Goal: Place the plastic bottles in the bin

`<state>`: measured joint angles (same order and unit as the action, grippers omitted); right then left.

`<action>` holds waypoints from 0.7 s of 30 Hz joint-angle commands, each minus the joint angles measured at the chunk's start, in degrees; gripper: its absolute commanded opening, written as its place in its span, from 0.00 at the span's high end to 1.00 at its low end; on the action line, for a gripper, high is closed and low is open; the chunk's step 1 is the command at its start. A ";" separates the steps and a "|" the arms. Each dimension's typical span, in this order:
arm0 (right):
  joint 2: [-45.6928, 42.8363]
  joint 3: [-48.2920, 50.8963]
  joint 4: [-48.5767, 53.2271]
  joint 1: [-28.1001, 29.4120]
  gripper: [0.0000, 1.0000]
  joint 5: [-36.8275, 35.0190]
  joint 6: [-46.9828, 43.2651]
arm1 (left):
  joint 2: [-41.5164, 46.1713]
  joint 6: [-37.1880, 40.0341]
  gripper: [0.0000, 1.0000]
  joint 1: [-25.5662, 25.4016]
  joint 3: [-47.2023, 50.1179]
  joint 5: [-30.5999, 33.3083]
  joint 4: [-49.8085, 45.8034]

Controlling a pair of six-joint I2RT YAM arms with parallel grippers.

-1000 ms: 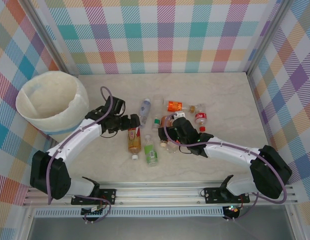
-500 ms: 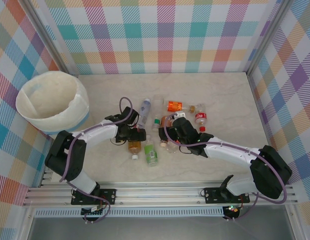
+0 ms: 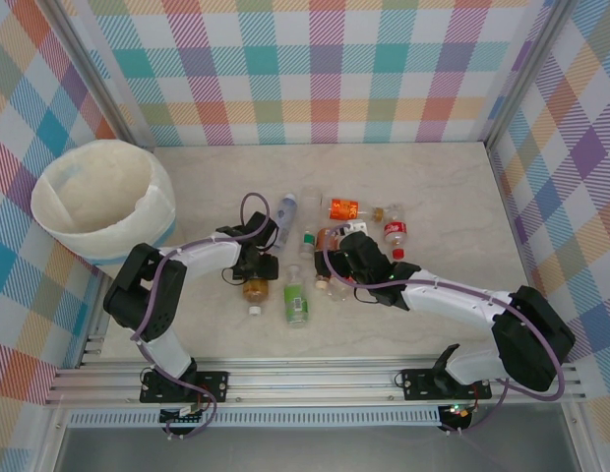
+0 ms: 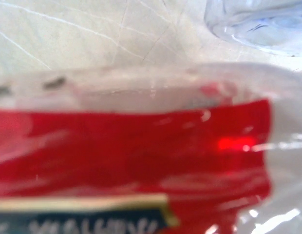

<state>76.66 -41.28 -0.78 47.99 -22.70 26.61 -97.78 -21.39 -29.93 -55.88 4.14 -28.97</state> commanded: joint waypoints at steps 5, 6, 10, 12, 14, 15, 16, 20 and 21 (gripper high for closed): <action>-0.82 0.19 -0.16 0.27 0.00 -1.38 0.86 | 2.47 0.82 0.43 -0.39 1.01 -0.88 4.27; -0.73 0.16 -0.27 0.27 0.00 -1.35 0.89 | 3.22 1.01 0.44 -0.39 1.11 -1.04 4.25; -0.76 0.14 -1.03 0.27 0.00 -0.77 0.57 | 5.81 1.24 0.47 -0.39 1.38 -1.37 3.59; -1.02 0.30 -1.73 0.27 0.00 0.10 -0.03 | 7.45 1.30 0.47 -0.39 1.45 -1.30 3.23; -1.45 0.81 -3.07 0.27 0.00 1.43 -0.76 | 9.31 1.51 0.47 -0.39 1.37 -1.35 2.87; -1.72 1.11 -3.96 0.27 0.00 2.21 -1.20 | 10.15 1.48 0.47 -0.39 1.29 -1.33 2.72; -2.03 1.50 -4.96 0.26 0.00 2.90 -1.55 | 11.16 1.50 0.47 -0.32 1.14 -1.31 2.56; -3.71 3.25 -9.63 0.25 0.00 5.48 -2.82 | 14.38 1.35 0.47 -0.21 -0.18 -1.25 1.41; -4.20 3.88 -11.07 0.26 0.00 6.22 -3.35 | 15.17 1.35 0.47 -0.09 -0.63 -1.16 1.01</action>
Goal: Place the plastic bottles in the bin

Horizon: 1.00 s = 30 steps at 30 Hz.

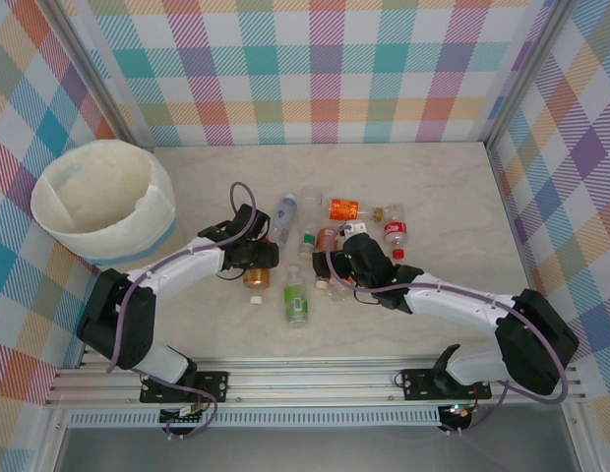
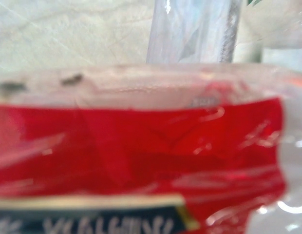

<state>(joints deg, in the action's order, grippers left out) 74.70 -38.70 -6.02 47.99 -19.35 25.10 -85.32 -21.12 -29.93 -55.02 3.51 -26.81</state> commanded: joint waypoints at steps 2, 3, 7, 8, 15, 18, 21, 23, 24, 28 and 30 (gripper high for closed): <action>-3.18 2.31 -8.53 0.27 0.00 4.65 -3.00 | 4.14 1.09 0.47 0.04 -2.38 -0.51 -1.79; -3.61 2.76 -9.71 0.27 0.00 5.65 -3.89 | 4.89 1.09 0.47 0.20 -2.77 -0.48 -1.89; -4.38 3.43 -12.64 0.27 0.00 10.04 -7.08 | 7.40 1.01 0.47 1.13 -4.14 -1.53 -2.19; -4.55 3.42 -13.03 0.27 0.00 11.03 -7.66 | 7.85 1.00 0.46 1.42 -4.59 -1.89 -2.49; -5.26 3.23 -17.56 0.32 0.00 15.58 -10.03 | 10.90 1.18 0.46 4.47 -8.50 -5.85 -3.28; -5.14 3.28 -19.83 0.40 0.00 17.24 -11.64 | 12.04 1.61 0.46 6.02 -10.79 -7.22 -3.59; -4.48 3.88 -23.11 0.52 0.01 17.67 -13.78 | 13.21 1.62 0.46 6.97 -12.12 -7.02 -3.60; -4.08 3.94 -25.15 0.61 0.01 17.82 -14.33 | 13.99 1.63 0.46 7.46 -12.73 -7.37 -3.56; -3.88 3.83 -25.56 0.62 0.01 17.94 -14.38 | 14.51 1.67 0.46 7.68 -13.10 -7.65 -3.59; -2.65 2.34 -25.70 0.75 0.01 19.34 -14.89 | 17.23 1.59 0.48 8.53 -14.59 -5.72 -3.60; -1.59 1.87 -26.37 0.73 0.01 19.95 -15.29 | 18.48 1.72 0.48 8.83 -15.72 -4.42 -3.74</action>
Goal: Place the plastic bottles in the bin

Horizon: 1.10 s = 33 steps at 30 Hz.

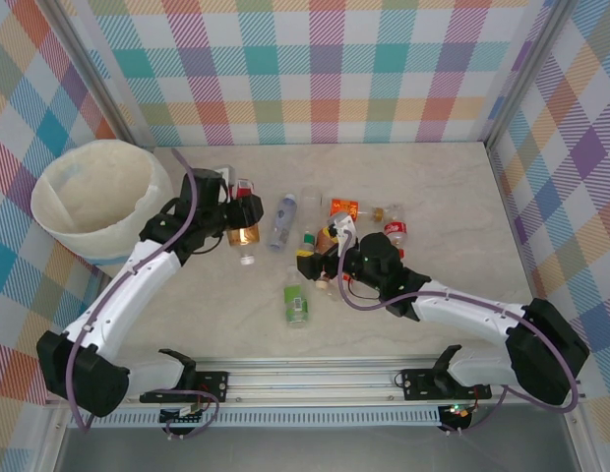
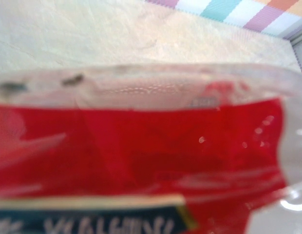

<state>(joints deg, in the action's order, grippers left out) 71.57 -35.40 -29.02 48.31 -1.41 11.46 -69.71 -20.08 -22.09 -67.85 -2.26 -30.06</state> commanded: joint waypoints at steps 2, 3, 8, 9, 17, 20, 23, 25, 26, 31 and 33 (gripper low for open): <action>2.65 -2.03 -4.60 0.47 0.01 2.18 -1.88 | 4.02 1.09 0.48 1.16 -3.90 2.53 -0.28; 3.27 -2.29 -5.26 0.59 0.01 2.27 -1.89 | 4.61 1.44 0.48 1.17 -4.37 3.21 -0.05; 6.21 -4.18 -9.34 0.99 0.01 3.04 -1.89 | 7.47 3.01 0.49 1.51 -6.00 8.42 1.78; 6.69 -4.70 -9.40 0.99 0.01 3.31 -1.88 | 8.01 3.47 0.49 1.60 -6.36 9.62 2.11; 10.14 -8.32 -9.13 1.52 0.01 5.00 -2.61 | 11.98 7.11 0.51 2.31 -8.09 20.35 12.99; 10.83 -9.04 -9.14 1.74 0.01 5.13 -2.33 | 10.87 10.19 0.51 2.65 -10.27 25.16 15.57; 11.05 -9.33 -9.03 2.00 0.01 4.86 -2.24 | 9.58 13.83 0.51 3.86 -11.05 29.76 18.24; 10.96 -9.33 -8.73 1.96 0.01 4.80 -2.32 | 8.77 15.43 0.51 5.91 -11.95 31.73 18.74; 10.88 -9.32 -8.48 2.01 0.01 4.74 -2.32 | 8.40 15.69 0.51 7.13 -12.46 31.80 18.49; 10.43 -9.16 -7.50 2.05 0.00 4.62 -2.37 | 7.06 16.81 0.51 14.41 -13.69 33.14 17.19; 10.37 -9.00 -7.55 2.05 0.00 4.47 -2.28 | 6.57 17.47 0.51 17.57 -13.09 34.19 16.67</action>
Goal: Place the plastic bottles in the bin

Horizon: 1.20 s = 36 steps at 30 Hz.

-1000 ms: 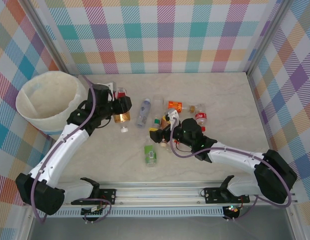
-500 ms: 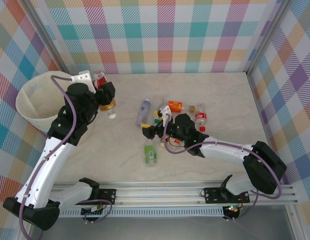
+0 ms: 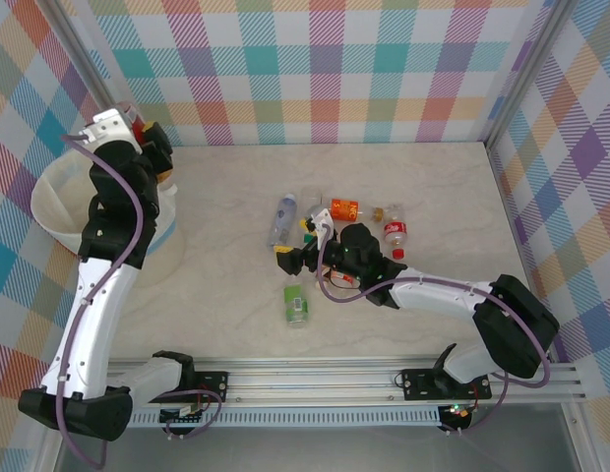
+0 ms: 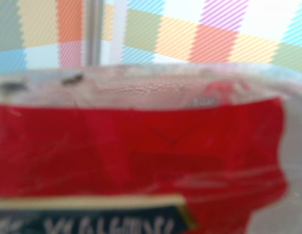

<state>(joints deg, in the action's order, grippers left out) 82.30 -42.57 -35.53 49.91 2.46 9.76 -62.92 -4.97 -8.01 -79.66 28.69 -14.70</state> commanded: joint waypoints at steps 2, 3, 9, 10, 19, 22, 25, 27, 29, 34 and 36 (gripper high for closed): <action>-0.48 -1.82 -1.03 0.52 0.00 0.52 -0.48 | -0.67 2.46 0.51 6.98 -0.95 4.42 0.03; -0.43 -1.75 -1.03 0.60 0.00 0.37 -0.40 | -0.79 2.34 0.51 8.81 -0.83 4.60 -0.46; 0.82 -2.70 -1.03 0.57 0.00 1.26 -0.53 | -3.00 2.34 0.50 17.62 -0.99 3.79 -3.85; 0.99 -3.07 -1.03 0.54 0.00 1.42 -0.62 | -3.57 2.39 0.50 18.99 -0.85 4.00 -4.19; 0.71 -3.58 0.98 0.57 0.00 1.28 -0.79 | -10.68 -1.82 0.33 26.29 -4.78 15.96 -12.06; 0.45 -3.43 1.32 0.56 0.00 1.07 -0.56 | -12.03 -3.86 0.20 26.30 -7.47 12.08 -15.35; -0.01 -3.30 1.48 0.54 0.00 0.42 0.19 | -13.34 -4.38 0.08 25.97 -10.85 10.42 -19.32; -0.13 -3.25 1.54 0.58 0.00 -0.28 0.48 | -13.46 -4.52 0.05 25.43 -12.08 10.61 -20.86; -0.15 -3.26 1.63 0.54 0.00 -1.65 0.74 | -12.70 -4.68 0.04 24.97 -12.28 10.15 -21.08; -0.17 -3.24 2.86 0.61 0.00 -6.96 1.39 | -10.77 -4.78 0.03 20.36 -12.32 7.13 -20.81; -0.46 -3.29 3.75 0.53 0.00 -9.27 1.66 | -10.58 -4.78 0.02 18.45 -12.44 5.75 -20.82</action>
<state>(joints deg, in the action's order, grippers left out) 82.94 -44.66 -32.47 49.98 -2.68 10.28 -75.24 -9.39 12.71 -90.65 36.93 -34.39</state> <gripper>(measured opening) 0.997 0.980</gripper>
